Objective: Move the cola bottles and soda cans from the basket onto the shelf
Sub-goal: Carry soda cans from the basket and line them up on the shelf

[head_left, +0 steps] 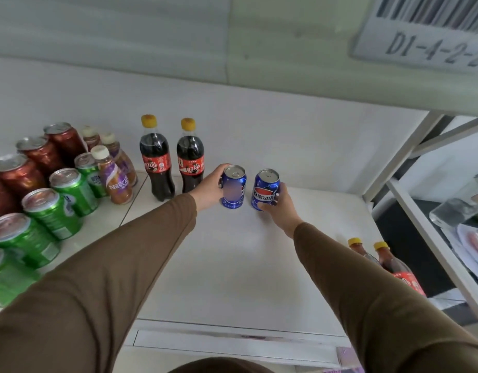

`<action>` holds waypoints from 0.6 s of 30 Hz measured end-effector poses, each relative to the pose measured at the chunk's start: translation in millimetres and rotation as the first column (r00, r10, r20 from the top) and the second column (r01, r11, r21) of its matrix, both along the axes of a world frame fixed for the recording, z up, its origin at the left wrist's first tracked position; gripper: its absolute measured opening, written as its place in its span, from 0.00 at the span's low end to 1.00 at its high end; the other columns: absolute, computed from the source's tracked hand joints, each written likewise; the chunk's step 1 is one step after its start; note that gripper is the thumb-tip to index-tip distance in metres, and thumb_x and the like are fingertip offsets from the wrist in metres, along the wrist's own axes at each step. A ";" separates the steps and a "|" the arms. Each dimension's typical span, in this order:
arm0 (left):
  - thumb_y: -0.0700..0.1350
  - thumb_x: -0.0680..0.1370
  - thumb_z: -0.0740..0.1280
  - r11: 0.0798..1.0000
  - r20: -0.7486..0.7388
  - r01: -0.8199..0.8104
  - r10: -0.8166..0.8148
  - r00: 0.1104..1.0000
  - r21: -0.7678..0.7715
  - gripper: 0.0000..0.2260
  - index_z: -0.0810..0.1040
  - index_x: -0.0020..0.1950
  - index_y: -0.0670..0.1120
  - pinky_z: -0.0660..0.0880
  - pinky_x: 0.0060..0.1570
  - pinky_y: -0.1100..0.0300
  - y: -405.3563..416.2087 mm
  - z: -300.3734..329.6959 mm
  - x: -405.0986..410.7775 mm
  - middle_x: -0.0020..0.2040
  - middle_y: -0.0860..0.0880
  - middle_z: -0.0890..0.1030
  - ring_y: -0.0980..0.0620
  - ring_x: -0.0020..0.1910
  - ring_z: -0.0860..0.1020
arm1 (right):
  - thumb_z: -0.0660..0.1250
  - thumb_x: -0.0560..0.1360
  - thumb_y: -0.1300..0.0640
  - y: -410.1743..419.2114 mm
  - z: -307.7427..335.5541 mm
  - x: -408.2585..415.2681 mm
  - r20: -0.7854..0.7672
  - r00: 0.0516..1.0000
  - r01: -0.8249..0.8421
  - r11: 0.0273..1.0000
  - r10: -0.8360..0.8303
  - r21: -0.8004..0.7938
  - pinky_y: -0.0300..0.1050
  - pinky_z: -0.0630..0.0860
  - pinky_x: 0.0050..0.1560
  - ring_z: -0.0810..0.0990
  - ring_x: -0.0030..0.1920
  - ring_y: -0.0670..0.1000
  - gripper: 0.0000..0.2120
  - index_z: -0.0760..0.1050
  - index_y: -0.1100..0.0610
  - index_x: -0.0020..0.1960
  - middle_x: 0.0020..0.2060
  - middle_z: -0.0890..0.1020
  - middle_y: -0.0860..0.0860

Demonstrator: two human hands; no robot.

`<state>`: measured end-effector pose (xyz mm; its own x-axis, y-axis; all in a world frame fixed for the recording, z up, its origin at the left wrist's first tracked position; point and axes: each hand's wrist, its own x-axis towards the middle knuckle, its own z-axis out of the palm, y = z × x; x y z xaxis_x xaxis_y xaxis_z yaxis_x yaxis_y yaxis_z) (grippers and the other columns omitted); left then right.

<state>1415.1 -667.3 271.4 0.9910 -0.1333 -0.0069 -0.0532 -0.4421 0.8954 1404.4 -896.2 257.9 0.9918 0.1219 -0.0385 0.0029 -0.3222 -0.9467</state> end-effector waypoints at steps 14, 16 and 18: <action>0.41 0.79 0.71 1.000 -0.073 -0.013 0.015 0.997 0.022 0.39 0.49 0.81 0.51 0.66 0.72 0.53 -8.9 10.5 -17.5 0.77 0.46 0.66 0.52 0.73 0.67 | 0.73 0.75 0.65 -1.6 11.8 -8.8 -0.071 0.996 0.051 0.992 -0.060 -0.114 0.53 0.67 0.71 0.64 0.77 0.55 0.48 0.46 0.51 0.82 0.80 0.59 0.53; 0.40 0.79 0.71 0.998 -0.056 -0.045 0.047 0.997 0.033 0.40 0.47 0.82 0.48 0.63 0.68 0.60 -12.2 11.0 -26.7 0.80 0.46 0.62 0.57 0.71 0.63 | 0.74 0.75 0.62 -2.7 12.5 -17.8 -0.027 0.994 0.106 0.986 -0.110 -0.128 0.52 0.66 0.71 0.63 0.77 0.55 0.48 0.45 0.51 0.82 0.80 0.59 0.53; 0.40 0.79 0.70 0.997 -0.047 -0.062 0.064 0.997 0.045 0.41 0.45 0.82 0.46 0.60 0.66 0.63 -15.0 9.0 -38.9 0.81 0.46 0.59 0.54 0.75 0.61 | 0.75 0.75 0.59 -3.3 12.4 -29.1 0.021 0.990 0.144 0.980 -0.142 -0.140 0.51 0.66 0.71 0.63 0.77 0.55 0.48 0.46 0.51 0.82 0.80 0.61 0.53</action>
<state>1376.2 -682.3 280.4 0.9959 -0.0688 -0.0591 0.0187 -0.4813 0.8763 1375.2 -899.6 270.3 0.9991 -0.0268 -0.0339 -0.0423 -0.4503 -0.8919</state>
